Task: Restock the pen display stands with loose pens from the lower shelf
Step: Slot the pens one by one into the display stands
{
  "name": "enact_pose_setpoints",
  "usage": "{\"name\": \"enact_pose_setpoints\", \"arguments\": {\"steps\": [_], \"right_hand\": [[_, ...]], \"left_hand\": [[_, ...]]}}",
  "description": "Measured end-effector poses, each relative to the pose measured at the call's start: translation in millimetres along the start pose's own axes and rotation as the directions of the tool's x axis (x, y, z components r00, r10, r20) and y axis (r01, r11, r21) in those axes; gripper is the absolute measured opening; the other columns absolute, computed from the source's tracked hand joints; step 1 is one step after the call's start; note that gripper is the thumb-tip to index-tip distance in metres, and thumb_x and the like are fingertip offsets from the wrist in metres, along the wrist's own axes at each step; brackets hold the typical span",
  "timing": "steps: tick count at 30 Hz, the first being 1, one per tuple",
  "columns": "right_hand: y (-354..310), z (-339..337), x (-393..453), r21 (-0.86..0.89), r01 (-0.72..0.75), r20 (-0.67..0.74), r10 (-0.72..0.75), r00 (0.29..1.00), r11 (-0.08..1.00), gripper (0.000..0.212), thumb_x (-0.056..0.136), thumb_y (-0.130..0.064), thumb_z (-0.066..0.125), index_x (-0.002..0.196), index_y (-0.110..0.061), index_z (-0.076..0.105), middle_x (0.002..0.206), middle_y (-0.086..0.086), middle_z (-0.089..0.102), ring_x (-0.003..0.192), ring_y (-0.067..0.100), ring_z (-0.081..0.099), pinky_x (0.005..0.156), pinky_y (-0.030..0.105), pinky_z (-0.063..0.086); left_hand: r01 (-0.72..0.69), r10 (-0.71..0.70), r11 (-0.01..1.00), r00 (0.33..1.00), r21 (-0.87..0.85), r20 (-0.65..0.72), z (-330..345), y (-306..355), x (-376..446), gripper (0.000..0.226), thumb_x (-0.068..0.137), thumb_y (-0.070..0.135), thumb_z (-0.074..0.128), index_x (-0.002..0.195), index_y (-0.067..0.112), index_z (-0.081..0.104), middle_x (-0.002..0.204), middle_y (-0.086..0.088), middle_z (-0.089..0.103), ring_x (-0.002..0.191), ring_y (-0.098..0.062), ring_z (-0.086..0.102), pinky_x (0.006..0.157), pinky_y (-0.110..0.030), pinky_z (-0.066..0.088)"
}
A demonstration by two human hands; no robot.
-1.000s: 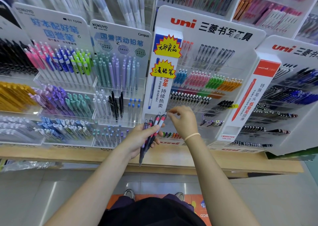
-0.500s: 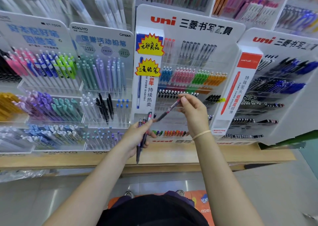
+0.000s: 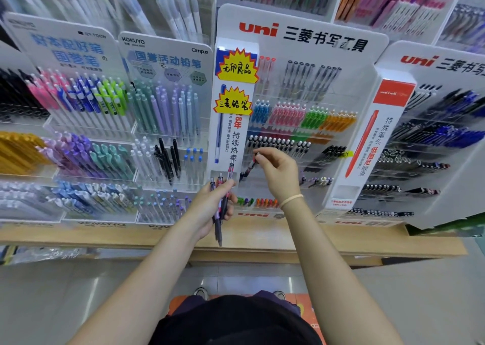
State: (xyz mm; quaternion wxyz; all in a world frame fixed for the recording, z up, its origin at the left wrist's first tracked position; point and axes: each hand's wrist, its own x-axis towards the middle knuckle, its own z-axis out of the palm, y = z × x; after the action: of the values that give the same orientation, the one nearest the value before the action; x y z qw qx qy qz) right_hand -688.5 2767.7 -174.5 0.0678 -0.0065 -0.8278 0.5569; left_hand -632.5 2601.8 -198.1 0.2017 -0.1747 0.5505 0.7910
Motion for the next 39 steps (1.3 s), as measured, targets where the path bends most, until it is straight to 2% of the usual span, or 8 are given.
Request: {"name": "enact_pose_setpoints", "arguments": {"steps": [4, 9, 18, 21, 28, 34, 36, 39], "right_hand": [[4, -1, -2, -0.026, 0.028, -0.022, -0.029, 0.999, 0.999, 0.016, 0.094, -0.005, 0.063, 0.104, -0.011, 0.074, 0.090, -0.006, 0.071, 0.083, -0.003, 0.065, 0.081, 0.015, 0.052], [21, 10, -9, -0.150, -0.010, 0.070, 0.020, 0.997, 0.989, 0.014, 0.093, -0.010, 0.066, 0.101, -0.015, 0.075, 0.090, -0.008, 0.072, 0.090, 0.009, 0.068, 0.086, 0.025, 0.054], [18, 8, -16, -0.223, 0.062, 0.055, -0.051, 0.997, 0.973, 0.013, 0.093, -0.011, 0.065, 0.100, -0.014, 0.076, 0.090, -0.009, 0.072, 0.086, -0.015, 0.059, 0.082, 0.001, 0.040], [19, 8, -23, -0.255, 0.104, 0.048, -0.095, 0.994, 0.961, 0.013, 0.093, -0.012, 0.066, 0.101, -0.015, 0.076, 0.094, -0.009, 0.072, 0.087, -0.012, 0.060, 0.082, -0.001, 0.038], [29, 20, -19, -0.389, 0.103, 0.107, -0.067, 0.992, 0.915, 0.016, 0.093, -0.012, 0.066, 0.105, -0.011, 0.076, 0.101, 0.002, 0.076, 0.095, 0.014, 0.069, 0.093, 0.035, 0.053], [26, 14, -10, -0.483, 0.075, 0.171, 0.011, 0.985, 0.873, 0.023, 0.095, -0.013, 0.061, 0.115, -0.012, 0.073, 0.113, 0.004, 0.073, 0.110, 0.020, 0.063, 0.098, 0.034, 0.049], [20, 6, -17, -0.362, 0.001, 0.082, 0.030, 0.996, 0.932, 0.021, 0.097, -0.014, 0.058, 0.111, -0.013, 0.074, 0.107, 0.003, 0.074, 0.099, 0.016, 0.065, 0.086, 0.031, 0.052], [0, -3, -27, 0.162, -0.284, 0.153, 0.260, 0.953, 0.945, 0.018, 0.101, -0.019, 0.056, 0.103, -0.011, 0.072, 0.089, 0.004, 0.072, 0.071, 0.014, 0.064, 0.059, 0.026, 0.050]], "left_hand": [[0.008, -0.008, 1.000, 1.000, -0.021, 0.007, -1, 1, -1, 0.024, 0.098, 0.028, 0.062, 0.111, 0.011, 0.051, 0.069, -0.007, 0.061, 0.044, -0.016, 0.046, 0.041, -0.026, 0.037], [0.026, -0.026, 1.000, 0.999, -0.003, 0.022, -3, -2, 1, 0.031, 0.098, 0.029, 0.063, 0.118, 0.009, 0.052, 0.070, -0.006, 0.062, 0.046, -0.016, 0.048, 0.041, -0.025, 0.036], [0.053, -0.053, 0.999, 0.998, 0.012, 0.024, -8, -6, 1, 0.038, 0.097, 0.028, 0.064, 0.126, 0.006, 0.052, 0.070, -0.005, 0.064, 0.048, -0.015, 0.051, 0.041, -0.024, 0.037], [0.056, -0.057, 0.998, 0.998, 0.011, 0.027, -8, -5, 0, 0.036, 0.097, 0.027, 0.064, 0.125, 0.007, 0.053, 0.070, -0.005, 0.063, 0.047, -0.015, 0.051, 0.040, -0.024, 0.037], [0.059, -0.056, 0.998, 0.995, -0.033, 0.083, -8, -8, 0, 0.020, 0.101, 0.018, 0.058, 0.118, 0.007, 0.062, 0.075, -0.009, 0.061, 0.051, -0.018, 0.055, 0.041, -0.023, 0.038], [0.075, -0.074, 0.997, 0.987, -0.005, 0.143, -11, -10, -2, 0.027, 0.098, 0.027, 0.062, 0.124, 0.019, 0.059, 0.075, -0.007, 0.064, 0.049, -0.019, 0.053, 0.040, -0.024, 0.037], [0.066, -0.069, 0.998, 0.987, 0.023, 0.145, -10, -9, -1, 0.026, 0.098, 0.028, 0.063, 0.122, 0.021, 0.058, 0.073, -0.006, 0.064, 0.049, -0.018, 0.052, 0.040, -0.023, 0.035], [0.071, -0.074, 0.997, 0.984, 0.030, 0.162, -7, -8, 2, 0.031, 0.097, 0.028, 0.064, 0.126, 0.020, 0.059, 0.072, -0.005, 0.063, 0.049, -0.017, 0.051, 0.039, -0.022, 0.033]]}}
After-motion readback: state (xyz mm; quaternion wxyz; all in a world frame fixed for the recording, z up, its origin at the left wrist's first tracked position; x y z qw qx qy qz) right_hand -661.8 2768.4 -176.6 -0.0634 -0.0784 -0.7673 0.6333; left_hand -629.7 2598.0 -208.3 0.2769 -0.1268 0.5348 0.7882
